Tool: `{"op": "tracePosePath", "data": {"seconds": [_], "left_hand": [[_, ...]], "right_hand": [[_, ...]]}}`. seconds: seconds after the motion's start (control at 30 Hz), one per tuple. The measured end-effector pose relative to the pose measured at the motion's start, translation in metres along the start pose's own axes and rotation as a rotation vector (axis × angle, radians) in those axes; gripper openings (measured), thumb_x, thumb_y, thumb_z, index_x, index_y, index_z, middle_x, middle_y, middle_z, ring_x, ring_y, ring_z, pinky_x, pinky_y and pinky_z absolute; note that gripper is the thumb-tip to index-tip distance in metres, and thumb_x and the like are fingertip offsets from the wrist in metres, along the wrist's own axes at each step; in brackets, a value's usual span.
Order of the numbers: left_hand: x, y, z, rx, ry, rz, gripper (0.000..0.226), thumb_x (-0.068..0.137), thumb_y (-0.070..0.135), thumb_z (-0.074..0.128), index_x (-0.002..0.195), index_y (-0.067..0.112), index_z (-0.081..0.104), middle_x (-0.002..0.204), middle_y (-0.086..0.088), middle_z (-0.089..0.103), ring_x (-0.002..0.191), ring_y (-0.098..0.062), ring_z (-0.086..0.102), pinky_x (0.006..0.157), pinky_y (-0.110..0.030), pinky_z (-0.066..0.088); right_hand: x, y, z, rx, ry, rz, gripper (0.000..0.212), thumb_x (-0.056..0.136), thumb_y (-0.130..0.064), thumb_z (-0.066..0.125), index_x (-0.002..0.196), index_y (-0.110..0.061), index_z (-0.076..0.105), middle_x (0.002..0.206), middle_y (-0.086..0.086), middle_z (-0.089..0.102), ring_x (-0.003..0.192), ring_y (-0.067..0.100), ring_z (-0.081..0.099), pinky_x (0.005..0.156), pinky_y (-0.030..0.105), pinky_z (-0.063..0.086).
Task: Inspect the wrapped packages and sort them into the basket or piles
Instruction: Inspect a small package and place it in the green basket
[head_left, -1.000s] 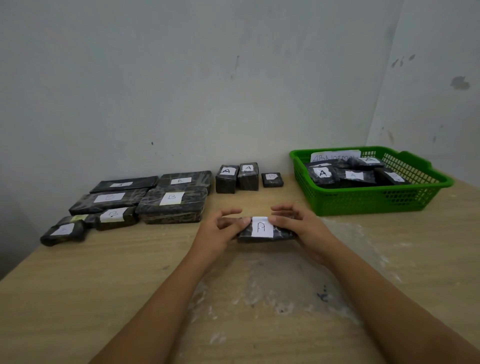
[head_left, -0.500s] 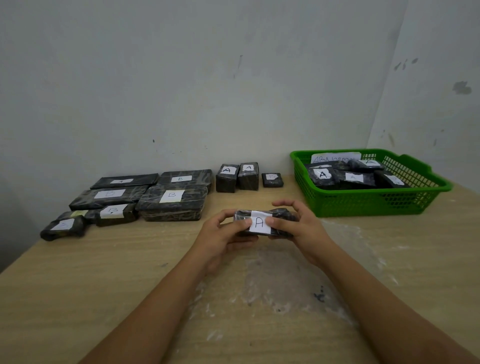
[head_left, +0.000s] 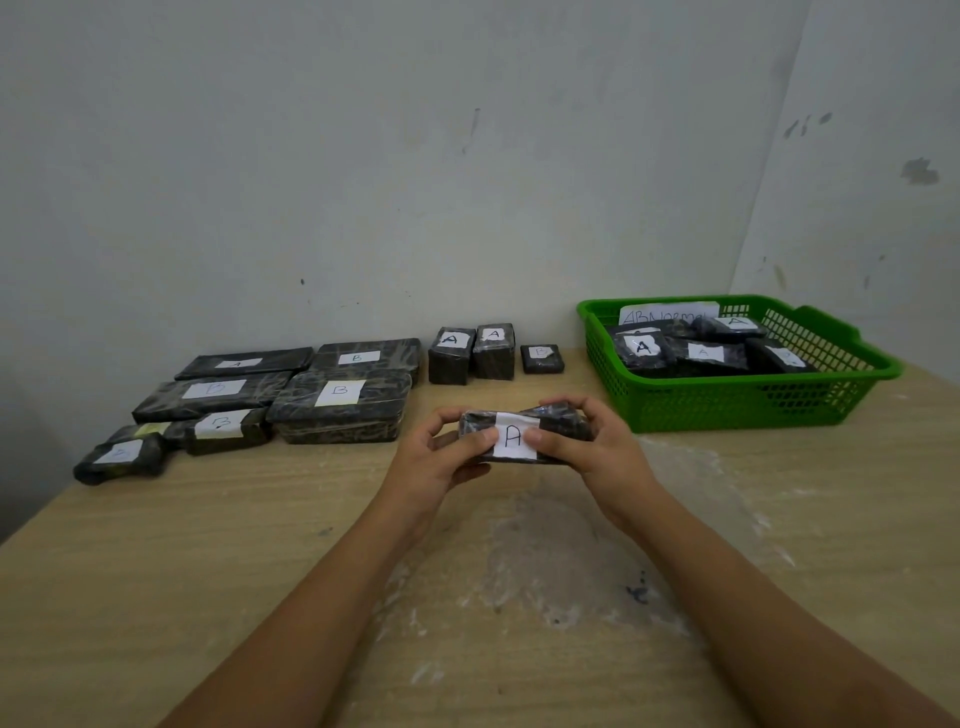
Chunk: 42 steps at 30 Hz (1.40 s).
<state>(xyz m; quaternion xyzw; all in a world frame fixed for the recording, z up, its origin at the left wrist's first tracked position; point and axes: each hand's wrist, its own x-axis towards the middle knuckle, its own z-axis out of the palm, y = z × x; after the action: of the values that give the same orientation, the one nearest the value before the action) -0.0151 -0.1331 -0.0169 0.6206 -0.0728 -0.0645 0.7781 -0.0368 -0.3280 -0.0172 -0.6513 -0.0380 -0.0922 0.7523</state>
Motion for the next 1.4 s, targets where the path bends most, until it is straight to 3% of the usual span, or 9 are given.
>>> {"op": "tracePosePath", "data": {"seconds": [0.17,0.33,0.5,0.83,1.0,1.17,1.4], "left_hand": [[-0.001,0.000,0.001,-0.001,0.029,0.027,0.024,0.087,0.014,0.077,0.108,0.009,0.066,0.087,-0.006,0.076,0.080,-0.015,0.072,0.069,-0.025,0.058],[0.000,0.001,-0.001,0.080,0.074,0.055,0.025,0.084,0.018,0.081,0.104,0.013,0.067,0.089,-0.007,0.078,0.084,-0.016,0.073,0.068,-0.026,0.057],[0.000,0.001,-0.003,0.092,0.064,0.054,0.020,0.086,0.019,0.080,0.099,0.018,0.065,0.085,-0.004,0.077,0.080,-0.014,0.072,0.065,-0.027,0.056],[-0.001,0.002,-0.003,0.048,0.047,0.046,0.027,0.088,0.015,0.075,0.115,0.016,0.071,0.090,-0.002,0.079,0.080,-0.011,0.074,0.067,-0.022,0.057],[0.001,0.002,-0.001,0.051,0.090,-0.004,0.027,0.086,0.014,0.078,0.112,0.008,0.073,0.094,-0.007,0.077,0.077,-0.013,0.074,0.066,-0.021,0.057],[0.001,0.000,-0.002,0.097,0.119,-0.016,0.023,0.087,0.022,0.079,0.107,0.012,0.076,0.089,-0.002,0.077,0.080,-0.013,0.071,0.069,-0.025,0.054],[-0.001,0.005,-0.004,0.031,0.005,-0.030,0.054,0.069,0.029,0.083,0.117,0.009,0.070,0.094,-0.003,0.077,0.085,-0.012,0.073,0.070,-0.024,0.055]], "right_hand": [[-0.003,-0.002,0.003,-0.052,-0.019,-0.014,0.042,0.076,-0.007,0.086,0.113,-0.011,0.066,0.104,0.006,0.075,0.093,0.019,0.075,0.074,0.024,0.059],[-0.005,-0.003,0.007,-0.114,-0.041,-0.007,0.045,0.079,-0.029,0.082,0.118,-0.015,0.063,0.110,0.007,0.073,0.093,0.017,0.075,0.075,0.027,0.060],[-0.004,-0.001,0.008,-0.142,-0.038,-0.028,0.036,0.087,-0.017,0.079,0.118,-0.013,0.061,0.110,0.008,0.072,0.094,0.019,0.075,0.075,0.027,0.061],[-0.006,0.000,0.009,-0.138,-0.052,-0.077,0.035,0.083,-0.009,0.082,0.111,-0.014,0.062,0.107,0.008,0.075,0.096,0.022,0.075,0.080,0.035,0.063],[-0.006,0.005,0.011,-0.199,-0.029,-0.123,0.031,0.082,-0.007,0.083,0.102,-0.020,0.062,0.100,0.004,0.076,0.094,0.020,0.075,0.079,0.037,0.062],[-0.005,0.008,0.011,-0.290,-0.025,-0.135,0.033,0.084,-0.018,0.084,0.106,-0.027,0.061,0.107,0.002,0.074,0.097,0.018,0.074,0.081,0.039,0.063],[-0.006,0.002,0.006,-0.207,-0.016,-0.087,0.036,0.083,-0.021,0.083,0.113,-0.023,0.063,0.110,0.002,0.072,0.098,0.020,0.073,0.081,0.038,0.063]]}}
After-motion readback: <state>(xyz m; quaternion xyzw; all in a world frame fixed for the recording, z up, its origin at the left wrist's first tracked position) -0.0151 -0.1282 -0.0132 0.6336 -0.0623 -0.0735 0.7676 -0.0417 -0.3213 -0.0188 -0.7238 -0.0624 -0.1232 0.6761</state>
